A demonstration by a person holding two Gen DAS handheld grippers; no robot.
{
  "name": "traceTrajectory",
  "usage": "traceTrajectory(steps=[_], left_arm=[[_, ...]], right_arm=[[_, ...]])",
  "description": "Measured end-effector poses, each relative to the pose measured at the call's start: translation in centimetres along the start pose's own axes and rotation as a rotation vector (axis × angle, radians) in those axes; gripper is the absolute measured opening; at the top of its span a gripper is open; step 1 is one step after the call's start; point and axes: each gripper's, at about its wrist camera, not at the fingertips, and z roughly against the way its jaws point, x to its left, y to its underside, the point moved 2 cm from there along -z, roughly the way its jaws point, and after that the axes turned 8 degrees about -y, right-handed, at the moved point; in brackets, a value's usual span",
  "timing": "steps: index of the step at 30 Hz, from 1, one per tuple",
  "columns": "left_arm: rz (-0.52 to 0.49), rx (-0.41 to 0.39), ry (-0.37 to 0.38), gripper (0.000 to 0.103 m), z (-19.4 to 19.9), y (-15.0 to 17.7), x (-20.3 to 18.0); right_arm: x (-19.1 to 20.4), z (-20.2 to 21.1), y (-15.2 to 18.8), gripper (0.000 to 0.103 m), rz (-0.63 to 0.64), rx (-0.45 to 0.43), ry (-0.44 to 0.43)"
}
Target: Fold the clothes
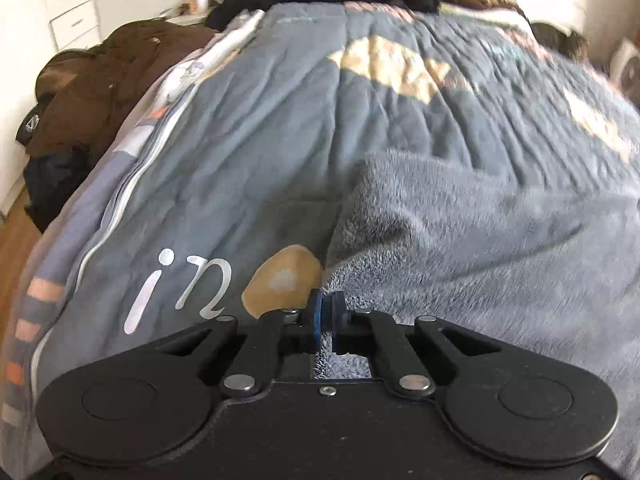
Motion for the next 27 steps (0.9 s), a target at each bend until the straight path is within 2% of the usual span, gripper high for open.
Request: traceTrajectory(steps=[4,7,8,10,11,12,15,18,19,20,21,22,24,27], left_arm=[[-0.021,-0.015,-0.033,0.005,-0.2,-0.8,-0.4],[-0.037,-0.050,-0.027,0.013,0.0,-2.0,-0.3],[-0.028,-0.053,-0.009,0.018,-0.2,-2.5,-0.4],[-0.009,-0.059,0.027,0.035,-0.5,-3.6,-0.6],[0.000,-0.062,0.046,0.053,-0.6,-4.2,-0.7],[0.003,-0.065,0.057,0.058,-0.9,-4.7,-1.0],[-0.014,-0.060,0.043,0.058,-3.1,-5.7,-2.4],[0.021,-0.001,0.027,0.061,-5.9,-5.9,-2.7],[0.028,0.011,0.025,0.061,-6.6,-5.8,-2.8],[0.021,0.003,0.031,0.050,-6.8,-5.5,-3.0],[0.014,-0.005,0.037,0.027,-6.9,-5.2,-3.2],[-0.007,-0.021,0.037,0.017,-6.7,-5.1,-3.5],[-0.094,-0.102,0.007,0.010,-4.9,-5.4,-4.4],[-0.168,-0.351,-0.052,0.010,-0.1,-6.3,-4.1]], right_arm=[[-0.3,0.0,0.1,0.055,-0.005,0.003,0.008],[-0.3,-0.1,0.2,0.055,-0.006,0.007,0.007],[-0.4,-0.1,0.3,0.055,-0.009,0.008,0.008],[-0.6,-0.3,0.3,0.055,-0.018,0.010,0.007],[-0.6,-0.3,0.3,0.055,-0.021,0.011,0.009],[-0.7,-0.4,0.3,0.055,-0.022,0.012,0.011],[-0.9,-0.5,0.3,0.055,-0.025,0.015,0.017],[-1.2,-0.5,0.4,0.055,-0.031,0.019,0.021],[-1.3,-0.6,0.4,0.055,-0.033,0.021,0.024],[-1.5,-0.6,0.5,0.055,-0.036,0.023,0.028],[-1.7,-0.6,0.5,0.055,-0.041,0.025,0.030],[-1.9,-0.6,0.6,0.055,-0.046,0.027,0.033],[-2.3,-0.7,0.8,0.055,-0.064,0.030,0.036],[-2.3,-0.7,1.0,0.055,-0.065,0.035,0.036]])
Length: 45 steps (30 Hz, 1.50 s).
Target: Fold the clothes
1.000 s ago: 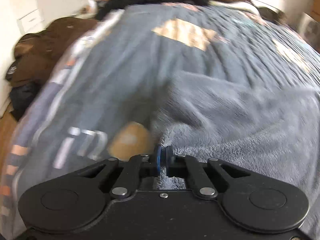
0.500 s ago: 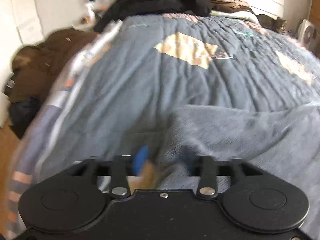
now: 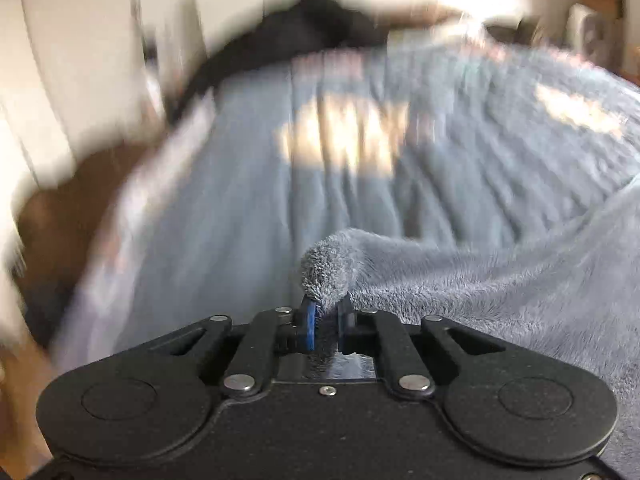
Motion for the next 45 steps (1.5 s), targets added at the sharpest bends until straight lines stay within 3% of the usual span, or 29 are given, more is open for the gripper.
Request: traceTrajectory(steps=[1,4,6,10,13,15,20,22,23,24,26,30,34,35,37,41,43,45], left_arm=[[-0.030,-0.062,-0.025,0.010,1.0,-0.6,0.1],[-0.121,-0.112,-0.105,0.017,1.4,-1.0,-0.4],[-0.082,-0.031,-0.094,0.047,0.5,-0.5,0.3],[0.012,0.115,-0.078,0.057,-1.2,0.4,1.8],[0.198,0.133,-0.082,0.057,-1.6,0.2,4.8],[0.288,0.194,-0.023,0.057,-2.7,0.2,5.6],[0.297,0.342,-0.010,0.057,-6.3,2.8,3.8],[0.281,0.350,0.002,0.057,-7.0,3.9,2.9],[0.258,0.317,0.011,0.049,-6.6,4.2,2.4],[0.229,0.288,0.022,0.028,-6.1,4.5,1.8],[0.148,0.246,0.049,0.013,-4.9,4.6,0.4],[-0.027,0.124,-0.005,0.007,-2.0,4.4,-1.6],[0.022,0.032,-0.119,0.005,-0.7,2.4,0.4],[0.030,0.016,-0.158,0.000,-0.8,1.7,0.9],[0.047,0.001,-0.222,0.000,-1.1,0.4,1.9],[0.093,0.095,-0.209,0.001,-2.8,-0.3,2.7],[0.115,0.131,-0.159,0.009,-2.2,0.4,2.7],[0.107,0.148,-0.089,0.038,-0.4,1.6,2.4]], right_arm=[[0.1,0.0,0.1,0.055,0.003,0.000,-0.001],[0.3,0.1,0.2,0.055,0.004,-0.003,-0.012],[0.4,0.1,0.3,0.055,0.009,0.004,-0.016],[0.2,0.1,0.6,0.055,0.008,0.008,-0.016],[-0.2,0.2,0.7,0.055,0.002,0.005,-0.013],[-0.3,0.2,0.7,0.055,0.000,0.003,-0.011],[-0.3,0.2,0.6,0.055,-0.004,0.008,-0.005],[-0.2,0.1,0.7,0.055,-0.007,0.010,-0.004],[-0.2,0.1,0.6,0.055,-0.010,0.011,-0.002],[-0.3,0.1,0.5,0.055,-0.015,0.012,0.001],[-0.4,0.1,0.4,0.055,-0.021,0.013,0.005],[-0.4,0.1,0.4,0.055,-0.020,0.008,0.006],[0.0,0.2,0.4,0.055,-0.012,0.009,0.001],[0.0,0.2,0.5,0.055,-0.010,0.010,0.001],[0.0,0.3,0.5,0.055,-0.008,0.011,0.000],[-0.3,0.4,0.2,0.055,-0.019,0.006,0.001],[-0.5,0.5,0.1,0.055,-0.024,0.002,0.002],[-0.6,0.6,0.0,0.055,-0.025,-0.003,0.005]])
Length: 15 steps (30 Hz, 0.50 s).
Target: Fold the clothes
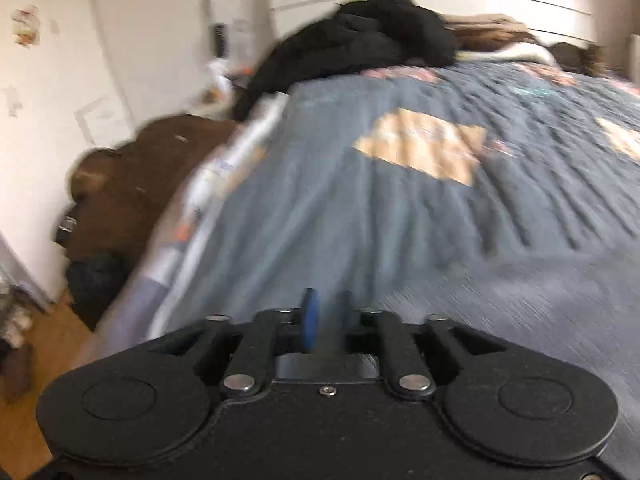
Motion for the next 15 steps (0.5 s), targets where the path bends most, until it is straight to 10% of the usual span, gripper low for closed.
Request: traceTrajectory(steps=[2,7,15], left_arm=[[-0.017,-0.001,0.050,0.053,3.0,2.3,0.0],[0.017,0.035,0.184,0.053,12.4,9.6,1.6],[-0.007,0.128,0.204,0.066,27.1,22.0,5.4]], right_arm=[[-0.2,0.2,-0.1,0.055,0.001,-0.008,0.009],[0.0,1.3,-0.8,0.055,0.013,-0.045,0.031],[1.9,4.4,-0.8,0.055,0.059,-0.102,0.109]])
